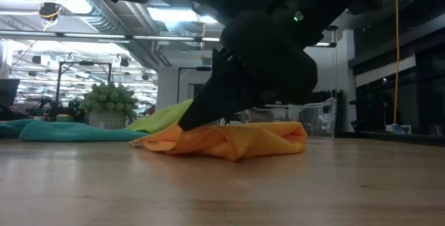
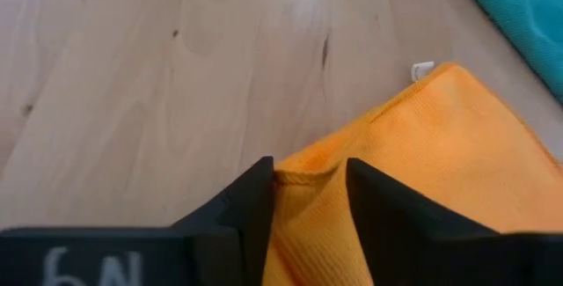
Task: Fold microfiber towels
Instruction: Fold the orange microfiber cloth
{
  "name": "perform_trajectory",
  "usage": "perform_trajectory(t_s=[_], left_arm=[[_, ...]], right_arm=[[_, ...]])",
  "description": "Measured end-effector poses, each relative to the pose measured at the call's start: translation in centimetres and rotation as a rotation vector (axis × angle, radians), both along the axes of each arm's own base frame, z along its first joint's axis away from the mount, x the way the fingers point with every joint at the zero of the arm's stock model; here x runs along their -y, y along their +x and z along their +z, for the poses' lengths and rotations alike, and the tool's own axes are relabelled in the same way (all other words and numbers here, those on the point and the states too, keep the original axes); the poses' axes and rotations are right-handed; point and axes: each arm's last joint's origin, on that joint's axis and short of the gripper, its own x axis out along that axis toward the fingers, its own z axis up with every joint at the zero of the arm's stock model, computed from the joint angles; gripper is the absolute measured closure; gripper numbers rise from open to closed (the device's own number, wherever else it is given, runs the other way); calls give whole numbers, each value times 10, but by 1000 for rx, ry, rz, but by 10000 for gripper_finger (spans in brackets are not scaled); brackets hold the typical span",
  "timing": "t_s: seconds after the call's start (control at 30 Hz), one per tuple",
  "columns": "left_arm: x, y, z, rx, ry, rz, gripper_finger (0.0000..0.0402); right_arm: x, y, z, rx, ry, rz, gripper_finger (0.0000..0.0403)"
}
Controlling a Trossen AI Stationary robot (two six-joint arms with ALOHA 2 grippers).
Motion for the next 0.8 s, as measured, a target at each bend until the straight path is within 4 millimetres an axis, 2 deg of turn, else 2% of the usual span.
perform_trajectory(t_s=[0.3,0.5,0.6,0.8], left_arm=[[0,0,0,-1,1,0,328],[0,0,0,-5,4,0,328],[0,0,-1,-7,5,0,328],[0,0,-1,-8,5,0,328]], right_arm=[[0,-1,5,1,-4,12,391],[4,-10,41,40,-110,-35,395],[4,-19,53,19,-119,-52,397],[-10,-30,52,-48,-23,-9,399]])
